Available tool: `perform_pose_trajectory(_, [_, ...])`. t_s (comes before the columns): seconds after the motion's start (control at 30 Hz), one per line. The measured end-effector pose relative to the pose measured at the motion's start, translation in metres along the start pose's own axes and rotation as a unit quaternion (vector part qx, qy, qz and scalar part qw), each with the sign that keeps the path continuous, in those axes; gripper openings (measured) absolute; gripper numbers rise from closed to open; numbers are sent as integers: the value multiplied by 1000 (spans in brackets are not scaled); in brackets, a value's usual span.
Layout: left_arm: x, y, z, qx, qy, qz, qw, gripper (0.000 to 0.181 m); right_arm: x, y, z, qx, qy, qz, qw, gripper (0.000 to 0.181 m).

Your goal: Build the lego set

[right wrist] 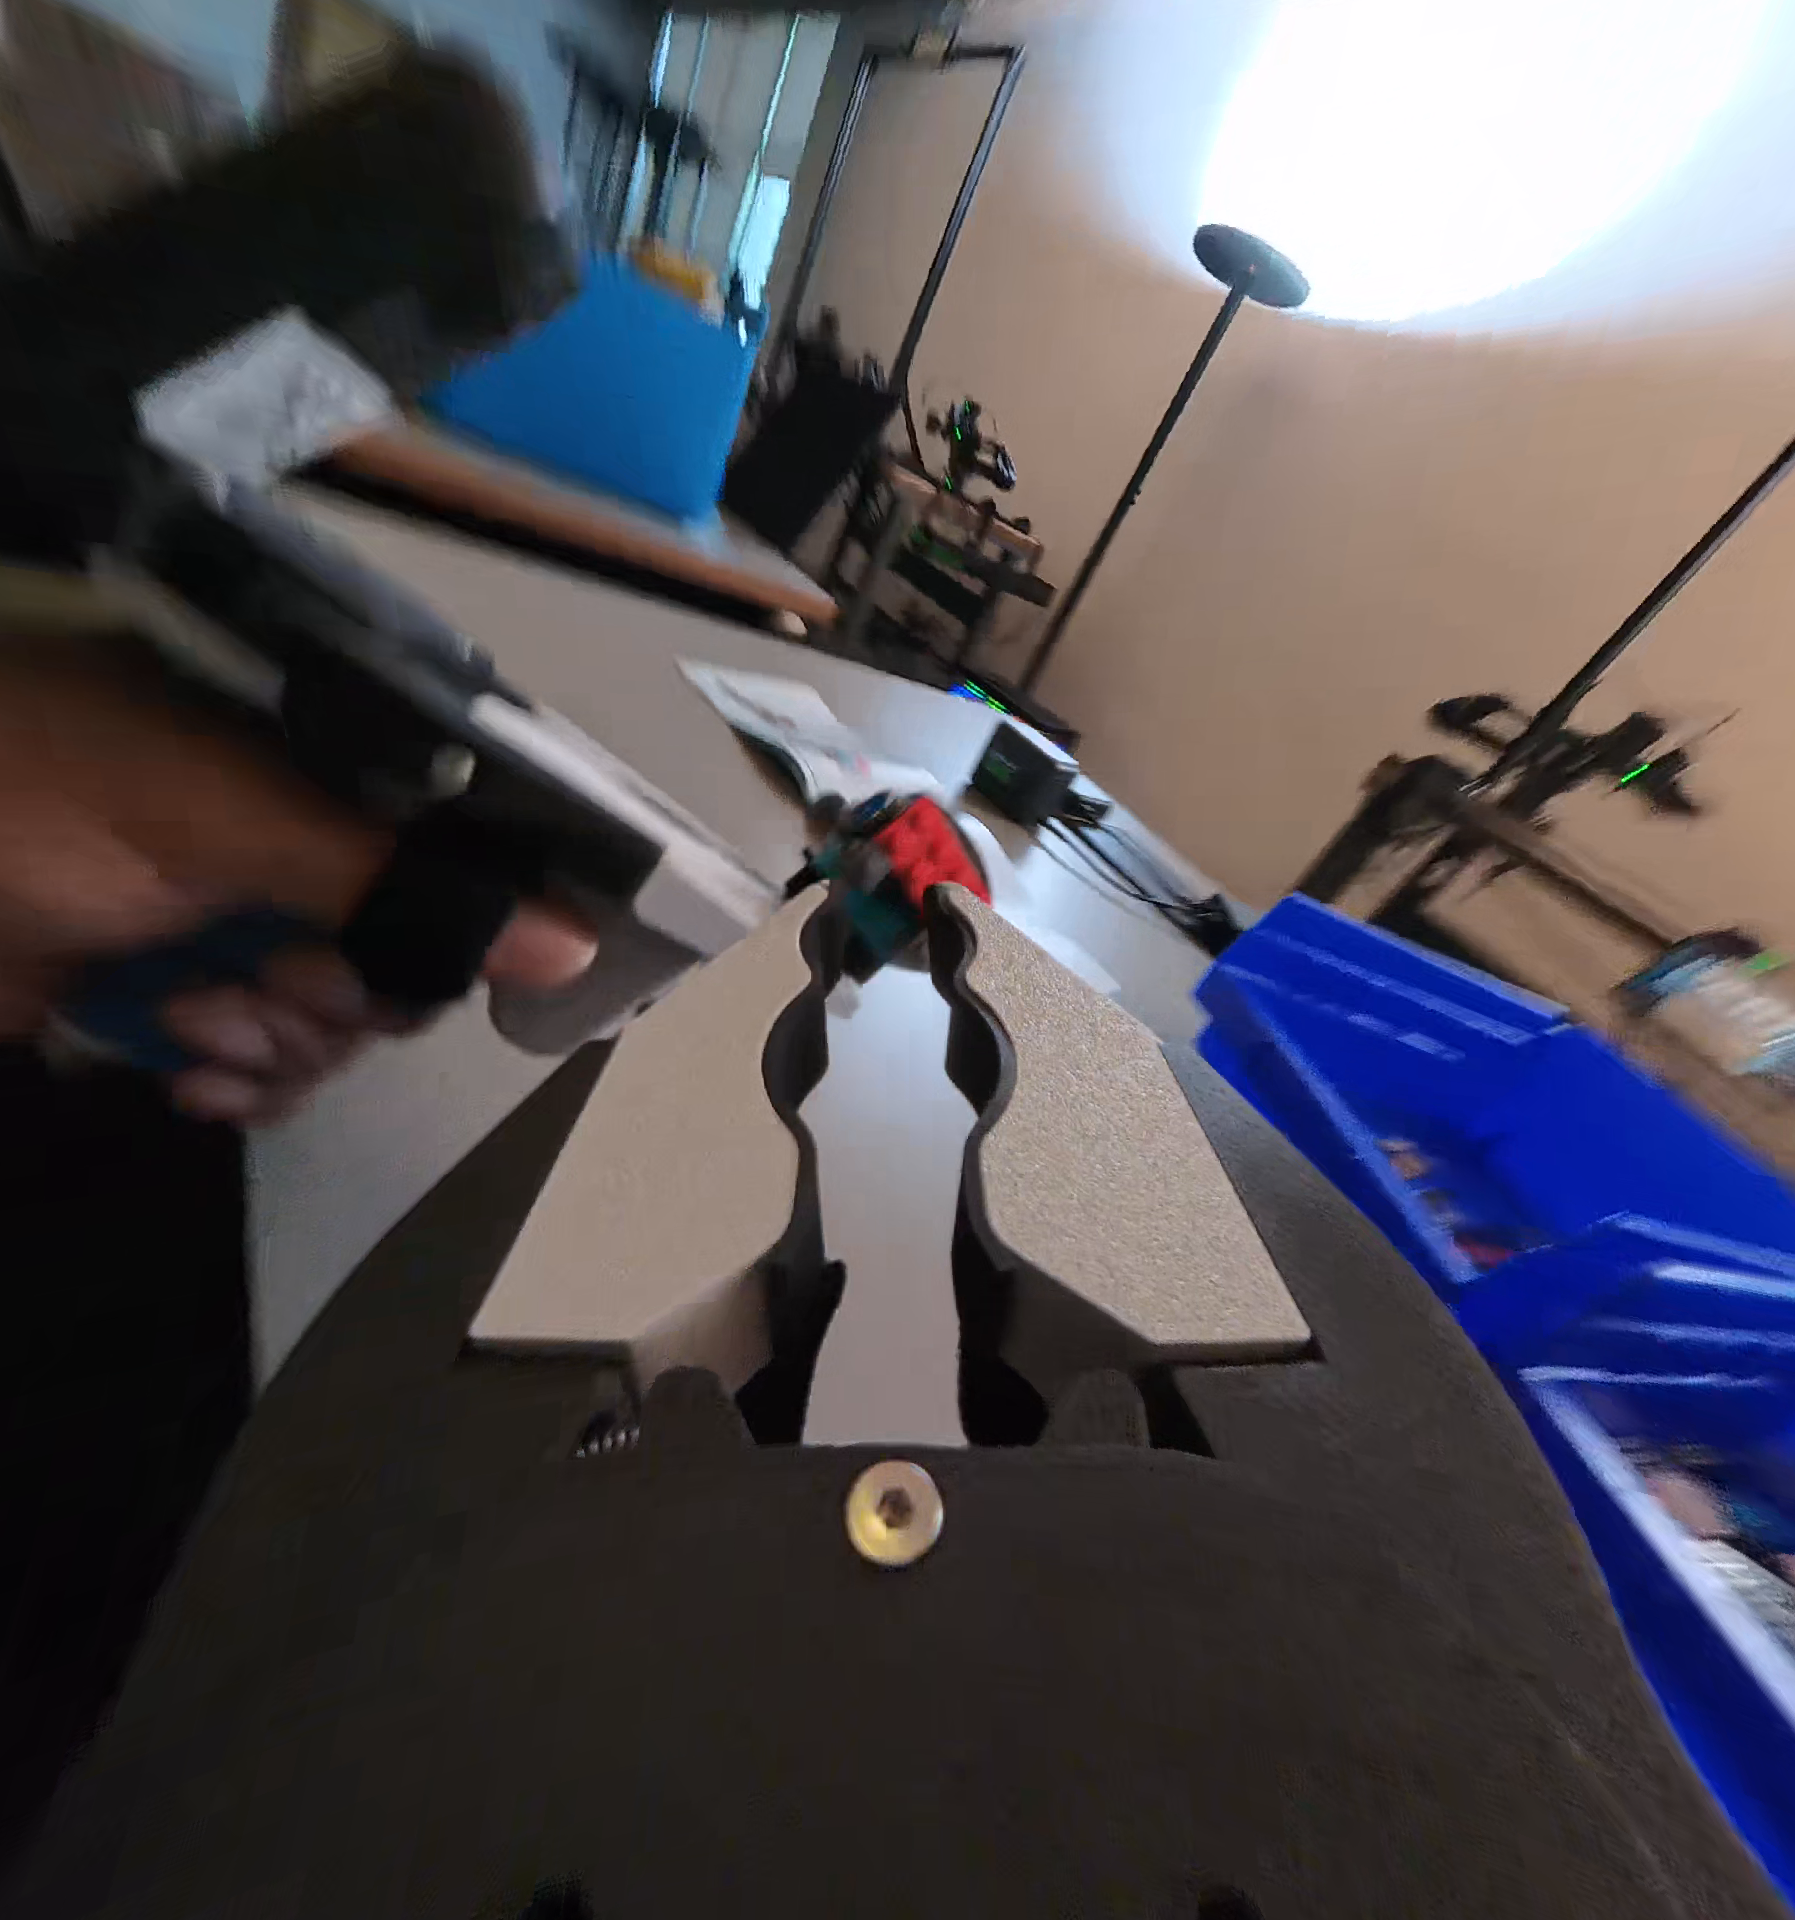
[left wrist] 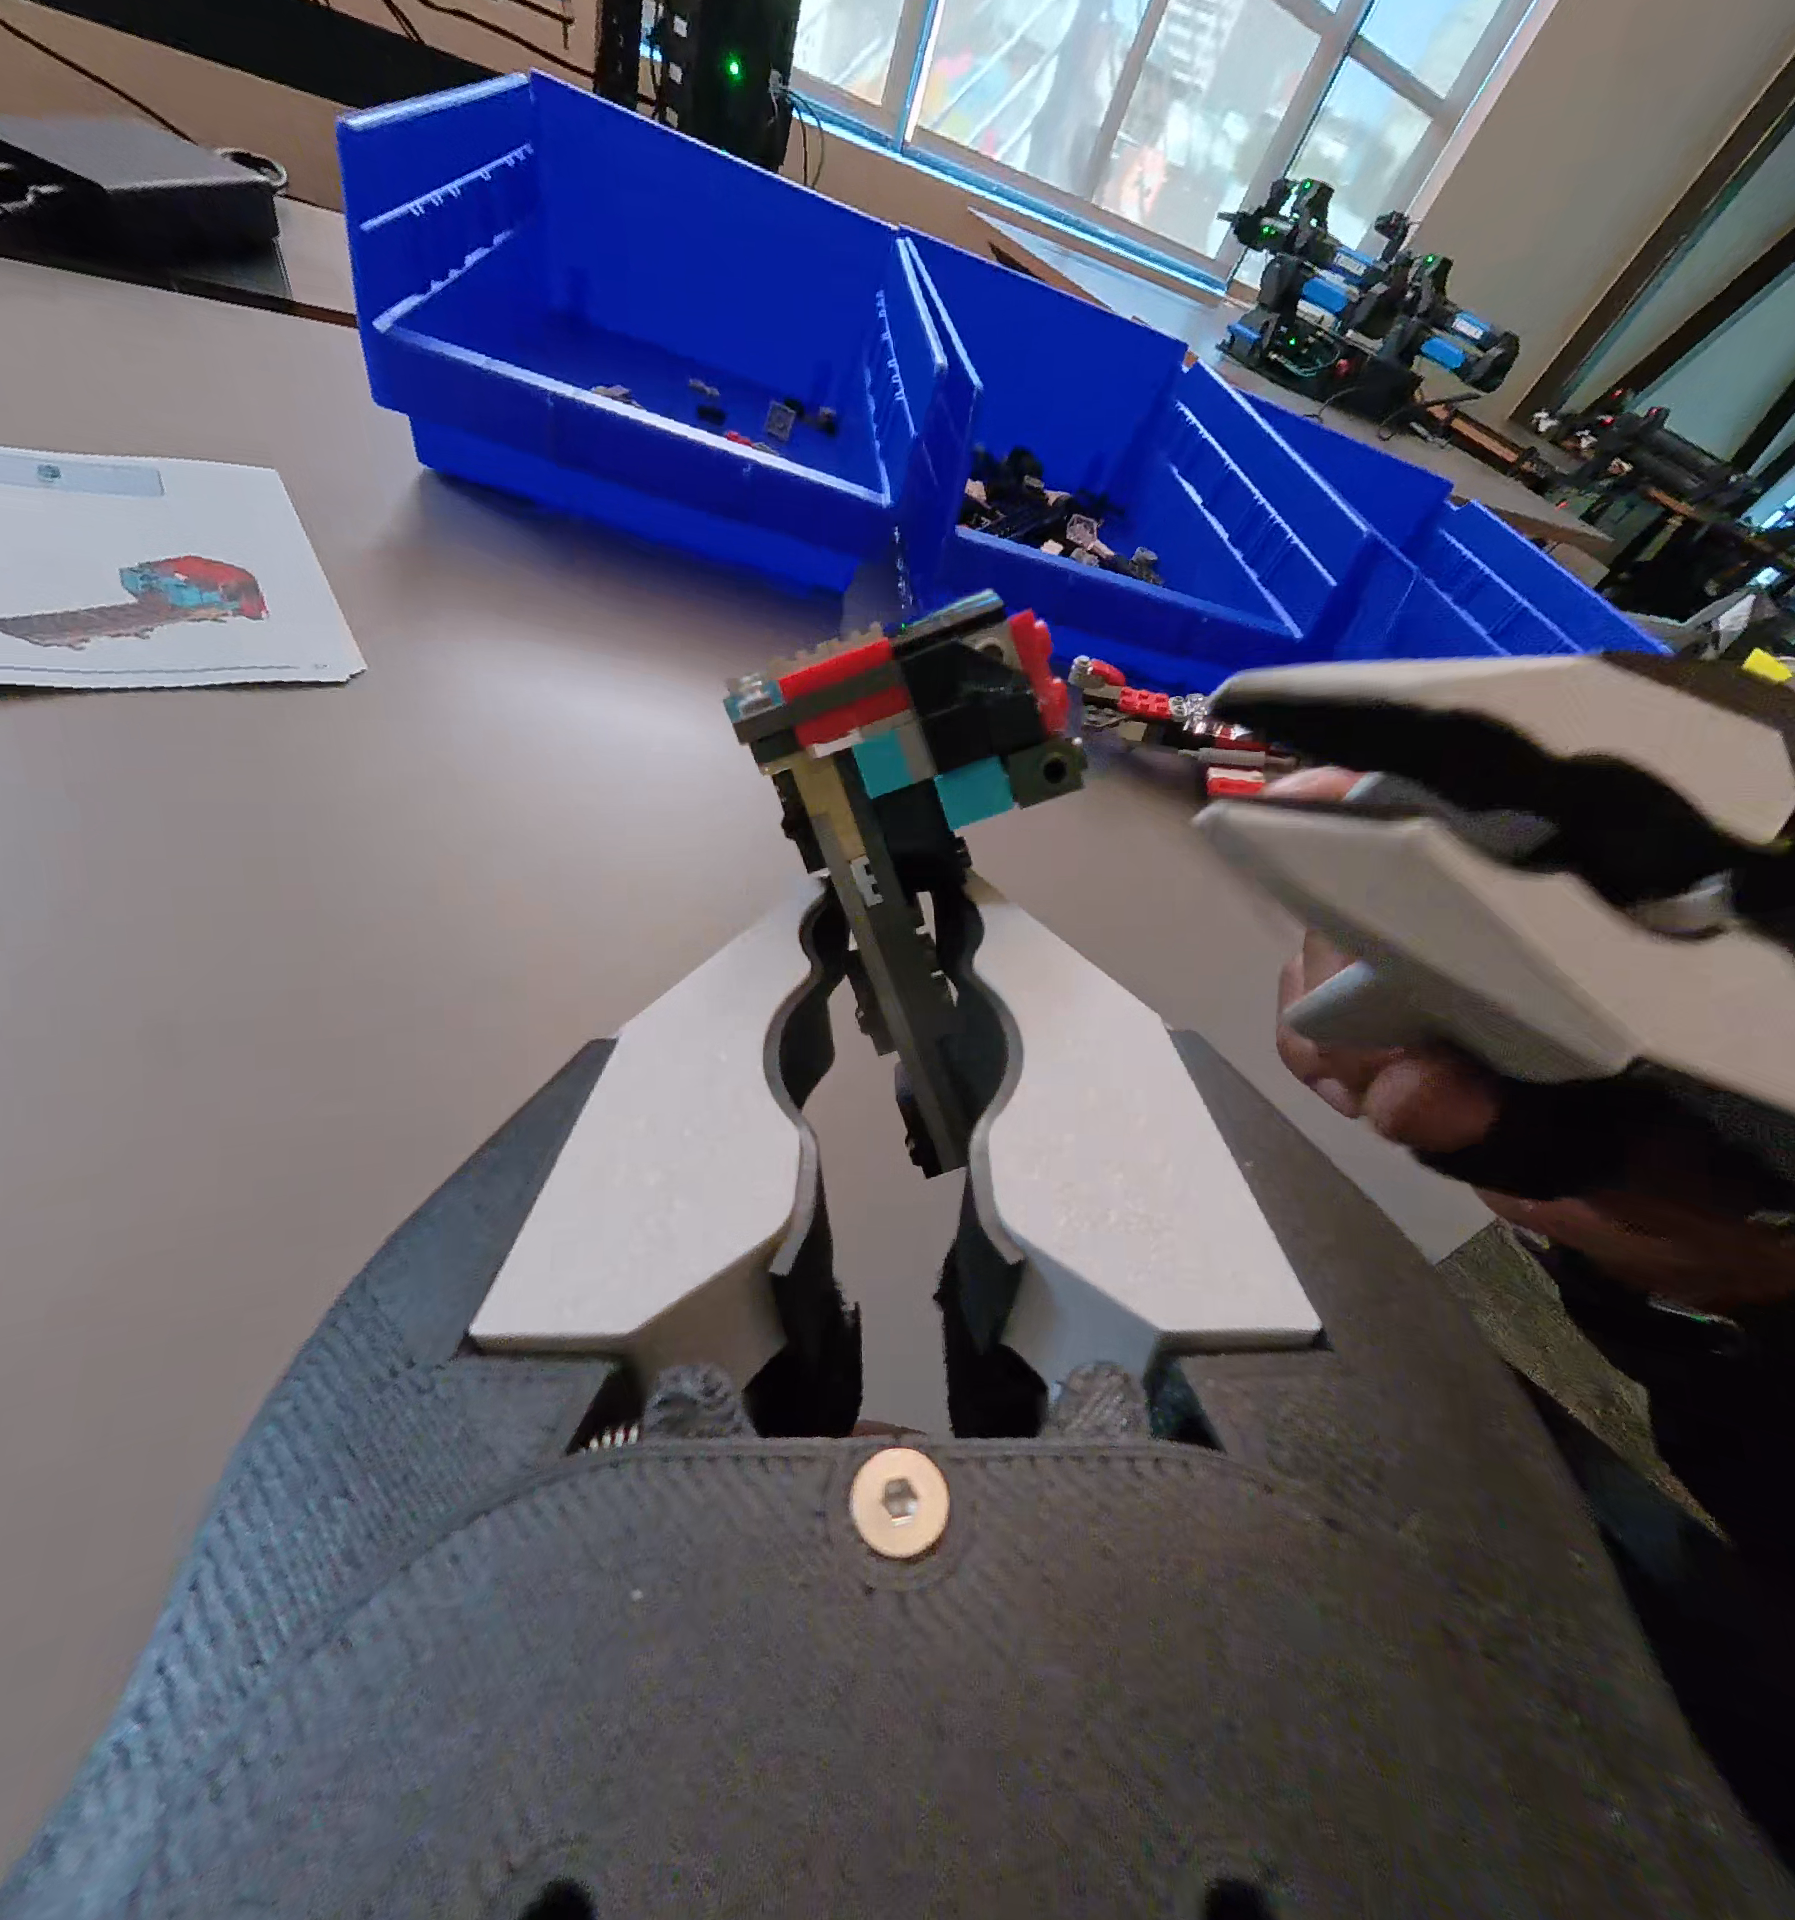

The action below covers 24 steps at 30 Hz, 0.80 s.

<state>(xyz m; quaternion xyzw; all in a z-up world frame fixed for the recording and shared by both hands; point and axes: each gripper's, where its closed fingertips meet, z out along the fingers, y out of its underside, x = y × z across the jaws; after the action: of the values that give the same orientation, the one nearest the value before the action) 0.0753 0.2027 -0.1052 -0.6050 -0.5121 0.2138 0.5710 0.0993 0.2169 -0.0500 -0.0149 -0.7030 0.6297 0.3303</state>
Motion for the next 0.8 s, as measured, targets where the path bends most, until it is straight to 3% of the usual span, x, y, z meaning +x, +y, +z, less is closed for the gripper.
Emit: perform_pose_trajectory(0.8, [5,12,4,-23,-1,19,1000,16,-10,13,7,-42,56,-207,976,6])
